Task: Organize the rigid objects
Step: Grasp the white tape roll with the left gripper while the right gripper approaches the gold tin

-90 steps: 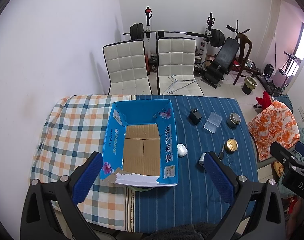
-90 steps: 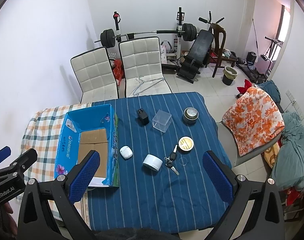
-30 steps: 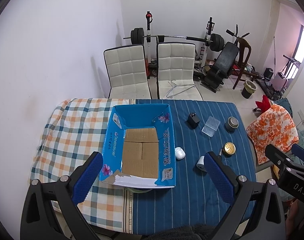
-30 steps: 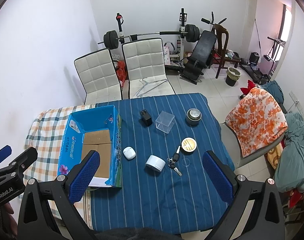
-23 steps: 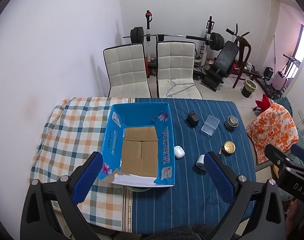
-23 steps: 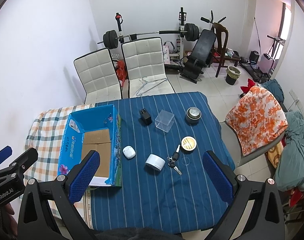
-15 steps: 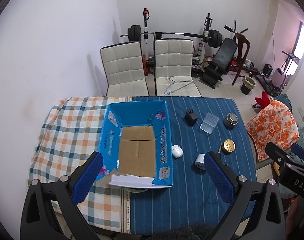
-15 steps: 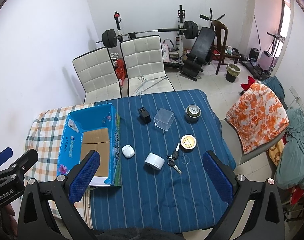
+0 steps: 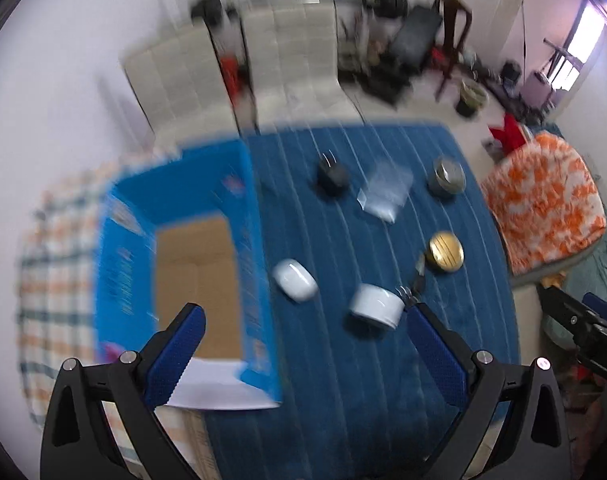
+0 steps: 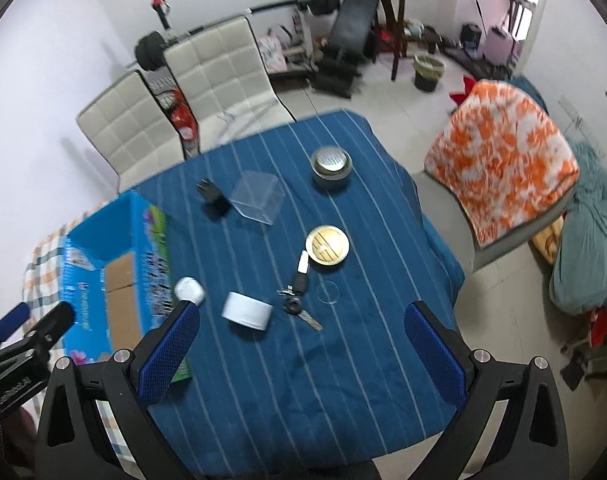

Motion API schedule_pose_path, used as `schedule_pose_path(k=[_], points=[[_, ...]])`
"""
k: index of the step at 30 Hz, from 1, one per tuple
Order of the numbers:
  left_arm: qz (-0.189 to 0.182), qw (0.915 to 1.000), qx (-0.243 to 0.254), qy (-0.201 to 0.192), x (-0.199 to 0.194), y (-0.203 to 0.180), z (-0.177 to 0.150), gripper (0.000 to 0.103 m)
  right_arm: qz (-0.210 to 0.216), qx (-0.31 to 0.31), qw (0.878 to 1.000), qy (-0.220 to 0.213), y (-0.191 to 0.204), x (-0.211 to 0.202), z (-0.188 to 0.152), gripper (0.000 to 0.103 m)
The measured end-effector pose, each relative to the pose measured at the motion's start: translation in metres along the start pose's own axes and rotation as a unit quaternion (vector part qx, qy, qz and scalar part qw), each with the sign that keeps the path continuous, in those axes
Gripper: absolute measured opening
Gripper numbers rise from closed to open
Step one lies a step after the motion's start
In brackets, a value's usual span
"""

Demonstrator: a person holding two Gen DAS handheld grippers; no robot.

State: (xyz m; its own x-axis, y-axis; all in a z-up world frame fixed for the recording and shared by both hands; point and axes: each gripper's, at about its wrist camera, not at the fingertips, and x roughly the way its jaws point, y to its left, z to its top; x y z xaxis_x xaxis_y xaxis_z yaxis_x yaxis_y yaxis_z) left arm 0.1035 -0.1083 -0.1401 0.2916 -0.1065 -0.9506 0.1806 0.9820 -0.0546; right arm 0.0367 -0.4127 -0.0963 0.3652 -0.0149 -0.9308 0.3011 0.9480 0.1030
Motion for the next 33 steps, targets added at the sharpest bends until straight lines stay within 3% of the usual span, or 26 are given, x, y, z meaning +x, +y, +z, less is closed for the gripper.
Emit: schedule_pose_path(k=[4,5,10,19,21,25,27,29,33], points=[[-0.071,0.9918,-0.066,0.083,0.062,-0.01,0.002,0.103,-0.016,0.018,0.999,0.035,-0.026,0.051,0.003,0.103],[-0.095,0.9864,-0.085,0.104,0.078,-0.013,0.002,0.102,-0.019,0.019,0.999,0.039,-0.028,0.06,0.003,0.103],[-0.135,0.9621,-0.166,0.169,0.14,-0.023,-0.003,0.1,-0.02,0.036,0.996,0.081,-0.047,0.128,0.008,0.103],[-0.144,0.9353,-0.257,0.197,0.196,-0.02,-0.003,0.098,0.003,0.055,0.989,0.138,-0.058,0.211,0.021,0.103],[-0.134,0.9345,-0.264,0.197,0.206,-0.018,-0.003,0.09,0.014,0.059,0.988,0.139,-0.059,0.221,0.025,0.103],[-0.136,0.9225,-0.299,0.202,0.221,-0.011,-0.011,0.074,0.041,0.067,0.988,0.13,-0.061,0.236,0.032,0.103],[-0.131,0.9218,-0.307,0.197,0.224,-0.008,-0.014,0.062,0.051,0.079,0.987,0.132,-0.065,0.241,0.033,0.103],[-0.124,0.9268,-0.295,0.196,0.227,-0.008,-0.013,0.052,0.071,0.099,0.983,0.136,-0.07,0.248,0.034,0.102],[-0.109,0.9408,-0.258,0.191,0.225,-0.013,-0.011,0.045,0.105,0.13,0.976,0.137,-0.077,0.26,0.037,0.102]])
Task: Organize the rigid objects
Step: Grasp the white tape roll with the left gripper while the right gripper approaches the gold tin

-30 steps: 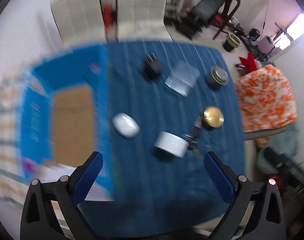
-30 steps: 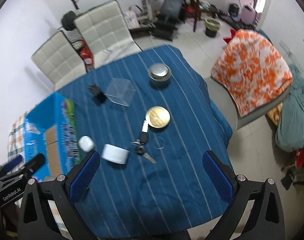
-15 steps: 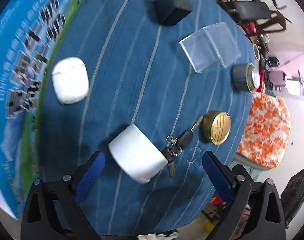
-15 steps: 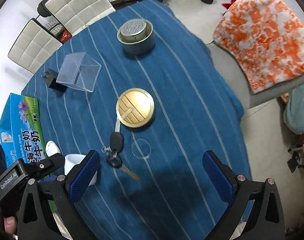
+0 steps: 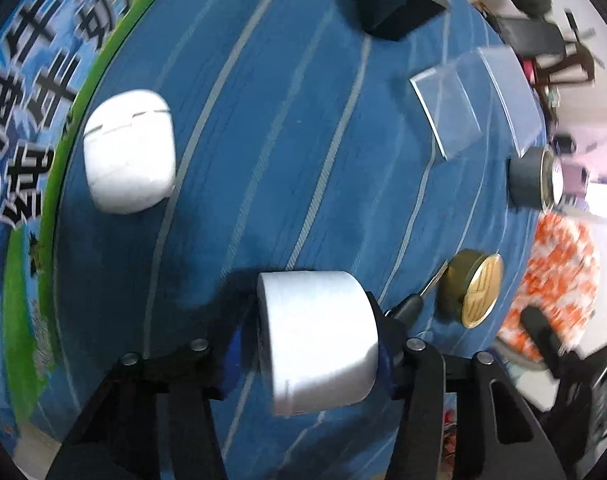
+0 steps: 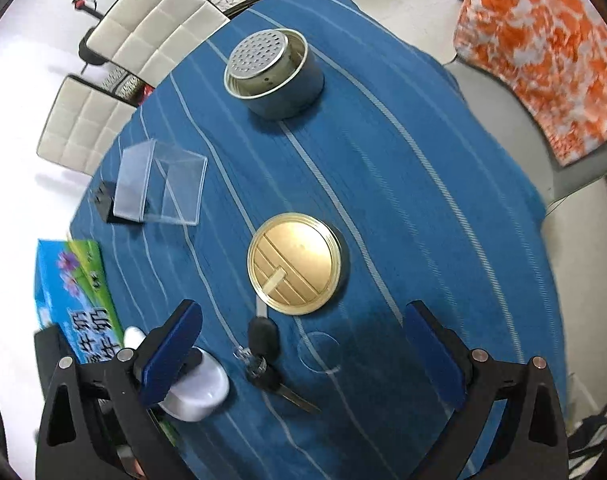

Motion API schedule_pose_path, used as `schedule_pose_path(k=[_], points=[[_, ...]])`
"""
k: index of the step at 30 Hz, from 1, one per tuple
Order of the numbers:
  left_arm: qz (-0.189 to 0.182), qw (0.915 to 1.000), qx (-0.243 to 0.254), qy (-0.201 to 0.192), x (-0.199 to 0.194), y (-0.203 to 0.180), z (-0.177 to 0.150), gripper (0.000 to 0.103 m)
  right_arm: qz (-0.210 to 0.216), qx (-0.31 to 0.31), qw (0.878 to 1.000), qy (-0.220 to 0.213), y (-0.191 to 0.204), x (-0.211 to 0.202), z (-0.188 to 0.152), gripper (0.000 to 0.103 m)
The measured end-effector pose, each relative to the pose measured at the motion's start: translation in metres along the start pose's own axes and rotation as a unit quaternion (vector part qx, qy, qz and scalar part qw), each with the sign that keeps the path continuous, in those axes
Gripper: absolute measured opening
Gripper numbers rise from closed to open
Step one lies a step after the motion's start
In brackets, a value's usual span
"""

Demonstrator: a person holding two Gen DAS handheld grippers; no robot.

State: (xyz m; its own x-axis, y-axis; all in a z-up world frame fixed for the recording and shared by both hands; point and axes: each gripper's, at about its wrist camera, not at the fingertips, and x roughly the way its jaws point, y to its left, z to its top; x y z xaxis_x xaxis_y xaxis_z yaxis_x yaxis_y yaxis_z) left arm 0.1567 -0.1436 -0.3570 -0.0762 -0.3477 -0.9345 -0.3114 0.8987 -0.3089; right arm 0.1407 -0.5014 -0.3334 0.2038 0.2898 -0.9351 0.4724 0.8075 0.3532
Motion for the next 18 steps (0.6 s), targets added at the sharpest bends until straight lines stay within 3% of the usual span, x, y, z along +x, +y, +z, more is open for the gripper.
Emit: schedule_pose_path(k=[3,5,6,9,12,16,18], points=[[0.032,0.9979,0.056,0.001,-0.002,-0.008,-0.002,0.037,0.026,0.023,0.999,0.01,-0.004,0.011,0.007,0.102],[0.068,0.9909,0.116,-0.007,-0.006,-0.017,-0.004,0.035,0.031,0.033,0.999,0.014,-0.006,0.018,0.011,0.102],[0.088,0.9859,0.142,-0.015,-0.007,-0.021,-0.007,0.035,0.028,0.03,0.999,0.015,-0.005,0.022,0.013,0.101],[0.157,0.9605,0.226,-0.044,-0.009,-0.035,-0.013,0.035,-0.002,0.012,1.0,0.014,0.002,0.032,0.017,0.098],[0.169,0.9539,0.244,-0.044,-0.004,-0.034,-0.014,0.035,-0.033,-0.017,0.999,0.019,0.009,0.042,0.02,0.093],[0.173,0.953,0.243,-0.049,0.003,-0.04,-0.01,0.035,-0.097,-0.075,0.992,0.028,0.027,0.057,0.023,0.086],[0.172,0.9541,0.239,-0.052,0.01,-0.045,-0.007,0.035,-0.124,-0.11,0.986,0.028,0.038,0.059,0.025,0.077]])
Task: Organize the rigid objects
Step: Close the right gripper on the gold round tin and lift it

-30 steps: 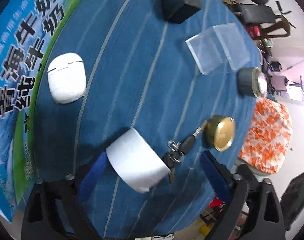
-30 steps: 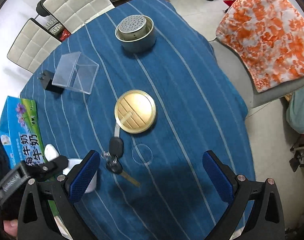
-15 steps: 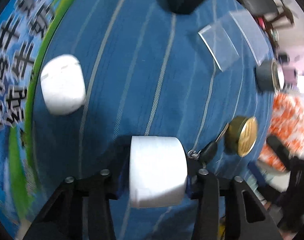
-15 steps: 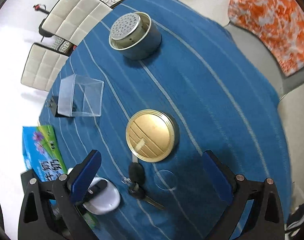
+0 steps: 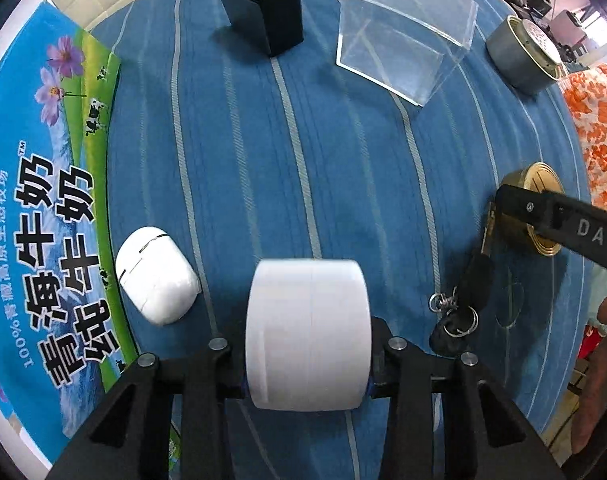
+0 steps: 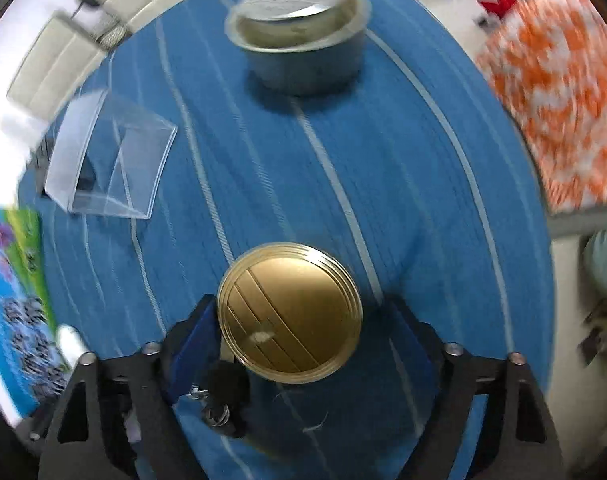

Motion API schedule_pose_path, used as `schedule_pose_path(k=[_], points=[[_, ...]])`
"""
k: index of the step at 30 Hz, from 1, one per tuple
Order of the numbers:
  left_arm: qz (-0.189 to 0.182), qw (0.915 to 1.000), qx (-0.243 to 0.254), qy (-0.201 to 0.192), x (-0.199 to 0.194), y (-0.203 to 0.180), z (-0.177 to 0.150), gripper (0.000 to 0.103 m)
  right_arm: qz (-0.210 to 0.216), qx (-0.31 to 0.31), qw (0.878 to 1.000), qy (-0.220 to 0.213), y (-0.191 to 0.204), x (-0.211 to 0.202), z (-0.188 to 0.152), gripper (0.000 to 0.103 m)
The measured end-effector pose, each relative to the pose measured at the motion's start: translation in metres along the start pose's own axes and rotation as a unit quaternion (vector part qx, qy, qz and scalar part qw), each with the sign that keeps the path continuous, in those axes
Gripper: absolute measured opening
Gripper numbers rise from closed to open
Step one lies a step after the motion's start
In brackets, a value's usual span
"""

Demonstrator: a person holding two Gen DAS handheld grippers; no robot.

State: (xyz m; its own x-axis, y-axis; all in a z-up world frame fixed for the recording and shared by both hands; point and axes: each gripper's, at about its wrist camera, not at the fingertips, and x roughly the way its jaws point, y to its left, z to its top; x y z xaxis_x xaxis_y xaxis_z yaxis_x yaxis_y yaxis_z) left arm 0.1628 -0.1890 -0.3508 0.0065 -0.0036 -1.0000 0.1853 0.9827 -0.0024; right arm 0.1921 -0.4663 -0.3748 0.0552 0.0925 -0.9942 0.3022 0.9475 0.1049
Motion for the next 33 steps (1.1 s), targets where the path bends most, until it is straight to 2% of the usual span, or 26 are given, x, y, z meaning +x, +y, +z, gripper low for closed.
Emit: schedule_pose_path(k=[2,4,8,12,14,22,25,33], points=[[-0.001,1.0,-0.004,0.001,0.009,-0.021,0.014,0.035,-0.026,-0.03,0.999,-0.003,0.012,0.001,0.003,0.071],[-0.004,0.9999,-0.01,0.001,0.01,-0.021,0.019,0.035,-0.047,-0.052,0.998,0.004,0.021,0.003,0.005,0.069],[-0.004,0.9999,-0.01,0.004,0.011,-0.008,0.012,0.035,-0.055,-0.08,0.995,0.015,0.025,0.001,-0.003,0.068],[-0.006,1.0,-0.003,0.004,0.018,-0.001,0.005,0.037,-0.046,-0.099,0.992,0.065,0.023,0.003,-0.035,0.068],[-0.007,0.9999,-0.007,-0.002,0.022,0.001,0.007,0.038,-0.055,-0.108,0.99,0.069,0.022,0.003,-0.049,0.068],[0.0,0.9998,0.004,-0.018,0.032,-0.002,0.02,0.036,-0.056,-0.082,0.994,0.034,0.01,0.003,-0.067,0.068],[0.011,0.9991,0.009,-0.04,0.014,-0.011,0.008,0.036,-0.056,-0.078,0.995,0.03,0.011,0.002,-0.069,0.068],[-0.003,0.997,0.01,-0.077,-0.021,-0.01,-0.001,0.036,-0.056,-0.069,0.996,-0.009,0.014,-0.022,-0.059,0.068]])
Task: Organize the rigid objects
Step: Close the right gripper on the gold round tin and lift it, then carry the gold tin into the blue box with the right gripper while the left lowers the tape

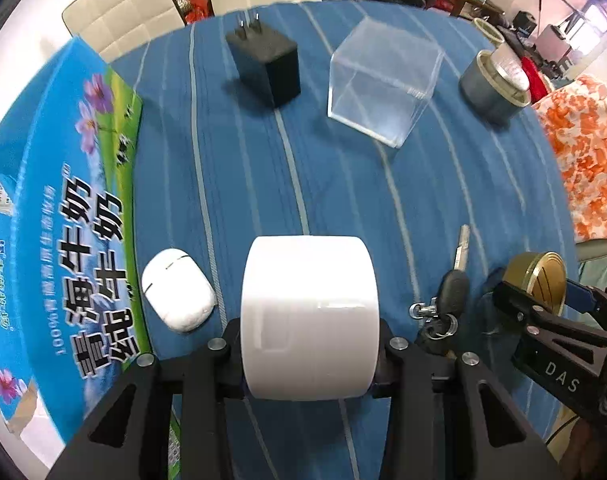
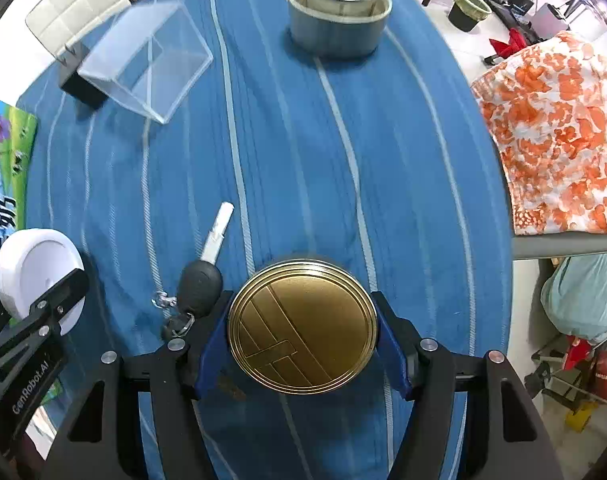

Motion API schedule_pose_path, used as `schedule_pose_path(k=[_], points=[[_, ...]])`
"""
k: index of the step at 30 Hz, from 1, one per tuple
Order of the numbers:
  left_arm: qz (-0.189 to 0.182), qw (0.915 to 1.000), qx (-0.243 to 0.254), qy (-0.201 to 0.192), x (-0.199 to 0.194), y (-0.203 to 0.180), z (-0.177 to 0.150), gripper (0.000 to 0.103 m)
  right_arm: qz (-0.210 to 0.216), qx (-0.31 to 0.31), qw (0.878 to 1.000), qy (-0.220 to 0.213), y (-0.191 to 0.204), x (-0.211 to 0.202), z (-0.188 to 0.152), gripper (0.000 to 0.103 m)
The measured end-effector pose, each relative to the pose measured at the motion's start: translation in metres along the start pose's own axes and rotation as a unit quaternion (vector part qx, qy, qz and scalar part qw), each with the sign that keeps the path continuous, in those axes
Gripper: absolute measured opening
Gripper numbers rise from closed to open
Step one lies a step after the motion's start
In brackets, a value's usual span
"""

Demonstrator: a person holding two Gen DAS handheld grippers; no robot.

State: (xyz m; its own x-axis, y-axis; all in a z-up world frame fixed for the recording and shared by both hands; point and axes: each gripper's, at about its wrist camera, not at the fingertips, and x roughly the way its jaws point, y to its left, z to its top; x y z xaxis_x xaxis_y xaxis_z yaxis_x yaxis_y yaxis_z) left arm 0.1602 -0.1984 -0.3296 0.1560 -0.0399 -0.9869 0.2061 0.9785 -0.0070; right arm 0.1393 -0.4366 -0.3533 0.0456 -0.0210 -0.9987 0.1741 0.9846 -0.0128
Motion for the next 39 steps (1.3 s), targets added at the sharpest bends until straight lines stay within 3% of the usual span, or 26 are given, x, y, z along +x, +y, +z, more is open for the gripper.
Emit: schedule_pose_path(k=[5,12,19,24,31,39], points=[[-0.008,0.9997,0.002,-0.023,-0.031,0.005,-0.003,0.036,0.012,0.007,1.0,-0.024,0.005,-0.025,0.0,0.067],[-0.015,0.9978,-0.014,-0.064,-0.085,0.032,-0.006,0.036,0.063,0.015,0.997,-0.052,0.028,-0.075,-0.002,0.067],[0.022,0.9934,-0.058,-0.096,-0.125,0.108,-0.018,0.036,0.138,0.002,0.988,-0.068,0.079,-0.12,0.0,0.067],[0.047,0.9895,-0.098,-0.095,-0.128,0.167,-0.027,0.036,0.175,-0.027,0.981,-0.073,0.136,-0.14,0.005,0.067],[0.071,0.9836,-0.144,-0.083,-0.1,0.24,-0.017,0.036,0.222,-0.073,0.97,-0.063,0.238,-0.145,0.019,0.067],[0.033,0.976,-0.211,-0.043,-0.053,0.278,-0.031,0.036,0.233,-0.092,0.967,-0.039,0.329,-0.12,0.055,0.068]])
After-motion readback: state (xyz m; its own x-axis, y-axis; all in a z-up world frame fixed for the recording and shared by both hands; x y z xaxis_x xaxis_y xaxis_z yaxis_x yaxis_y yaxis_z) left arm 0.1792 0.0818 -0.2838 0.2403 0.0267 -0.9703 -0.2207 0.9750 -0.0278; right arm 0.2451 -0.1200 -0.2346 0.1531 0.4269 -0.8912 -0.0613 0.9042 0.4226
